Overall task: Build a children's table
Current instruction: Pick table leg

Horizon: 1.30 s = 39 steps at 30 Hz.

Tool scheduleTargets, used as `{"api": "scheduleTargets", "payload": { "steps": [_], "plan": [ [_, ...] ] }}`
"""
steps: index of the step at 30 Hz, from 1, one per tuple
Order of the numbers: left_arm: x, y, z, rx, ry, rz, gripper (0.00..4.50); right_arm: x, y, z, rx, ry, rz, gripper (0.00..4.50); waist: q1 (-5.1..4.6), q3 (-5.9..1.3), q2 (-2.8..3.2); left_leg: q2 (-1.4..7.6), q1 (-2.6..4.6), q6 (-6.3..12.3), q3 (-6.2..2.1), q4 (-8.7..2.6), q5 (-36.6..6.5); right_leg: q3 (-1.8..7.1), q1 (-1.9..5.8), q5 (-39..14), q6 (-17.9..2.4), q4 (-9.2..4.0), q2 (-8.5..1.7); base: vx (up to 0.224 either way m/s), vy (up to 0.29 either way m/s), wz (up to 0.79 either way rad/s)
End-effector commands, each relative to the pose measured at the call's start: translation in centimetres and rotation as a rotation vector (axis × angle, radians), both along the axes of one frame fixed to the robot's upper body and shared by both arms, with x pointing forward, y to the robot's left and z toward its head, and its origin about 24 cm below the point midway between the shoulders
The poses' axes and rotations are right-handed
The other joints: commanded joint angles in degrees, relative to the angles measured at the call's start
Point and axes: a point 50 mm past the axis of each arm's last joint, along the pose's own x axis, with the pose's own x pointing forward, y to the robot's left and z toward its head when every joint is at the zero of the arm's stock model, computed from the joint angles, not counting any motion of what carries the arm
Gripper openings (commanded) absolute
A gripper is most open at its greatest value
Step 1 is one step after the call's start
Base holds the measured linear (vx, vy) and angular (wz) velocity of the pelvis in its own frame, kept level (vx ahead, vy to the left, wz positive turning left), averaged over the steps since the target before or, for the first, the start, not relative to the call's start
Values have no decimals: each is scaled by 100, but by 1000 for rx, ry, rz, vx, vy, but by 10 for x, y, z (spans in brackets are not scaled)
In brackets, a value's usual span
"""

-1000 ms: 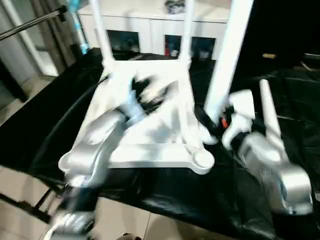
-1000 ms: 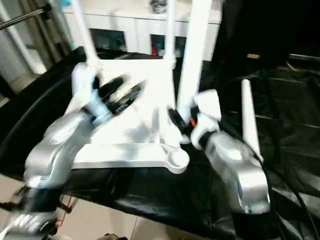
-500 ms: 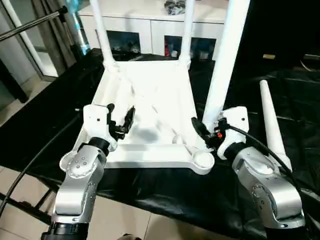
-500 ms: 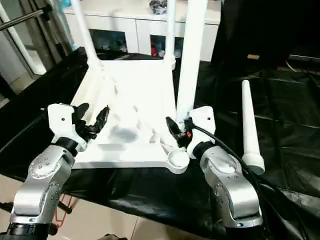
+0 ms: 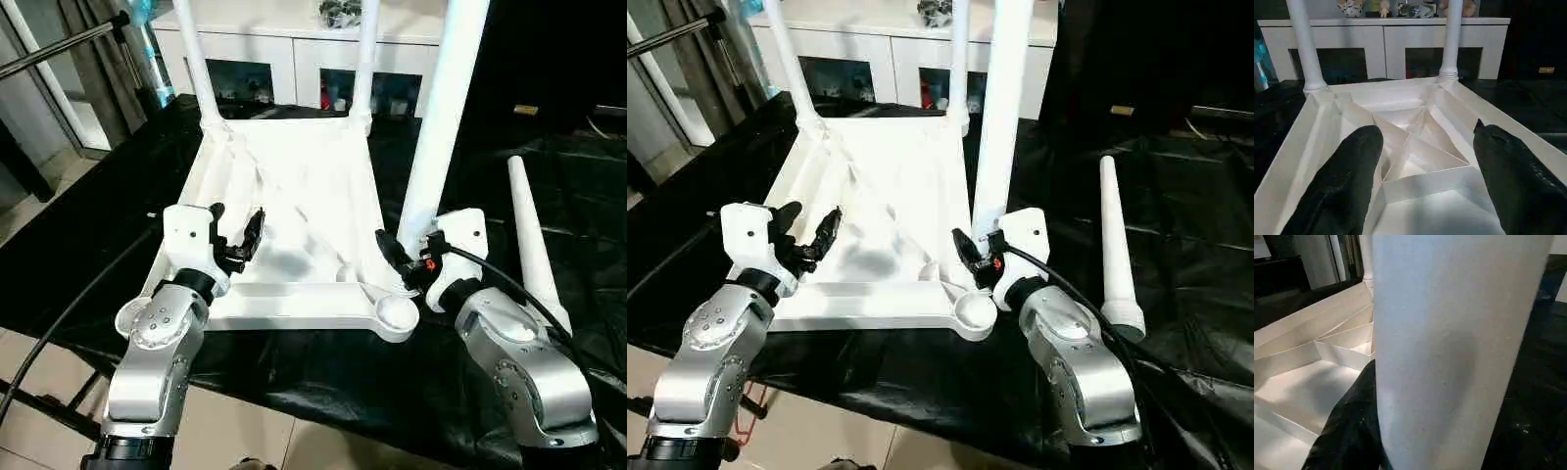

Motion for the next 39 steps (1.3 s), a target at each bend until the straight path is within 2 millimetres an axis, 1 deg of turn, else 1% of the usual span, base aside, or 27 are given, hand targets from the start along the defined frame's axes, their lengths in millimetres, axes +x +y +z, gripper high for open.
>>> {"api": "scheduleTargets", "payload": {
  "steps": [1,3,7,14,18,39],
  "plan": [
    [1,0,7,9,-32,1,343,2,1,7,4,-31,0,191,8,-363,-53,248,130,-74,-163,-444,-1631,226,206,-1387,-769,-469,-229,0,0,0],
    [1,0,7,9,-32,1,343,2,1,7,4,-31,0,191,12,-371,-55,246,127,-52,-160,-436,-1556,227,213,-1273,-793,-458,-229,0,0,0],
    [1,0,7,9,-32,1,343,2,1,7,4,-31,0,191,14,-371,-57,244,119,-11,-157,-429,-1492,224,220,-1232,-815,-455,-233,0,0,0],
    [1,0,7,9,-32,1,343,2,1,7,4,-31,0,191,11,-364,-55,246,127,-44,-161,-436,-1597,223,210,-1390,-781,-469,-231,0,0,0],
    [1,0,7,9,-32,1,343,2,1,7,4,-31,0,191,14,-371,-57,244,124,-30,-158,-430,-1531,224,217,-1296,-793,-459,-230,0,0,0],
    [1,0,7,9,-32,1,343,2,1,7,4,-31,0,191,13,-374,-56,245,124,-10,-159,-427,-1506,220,220,-1280,-811,-453,-227,0,0,0]
  ]
}}
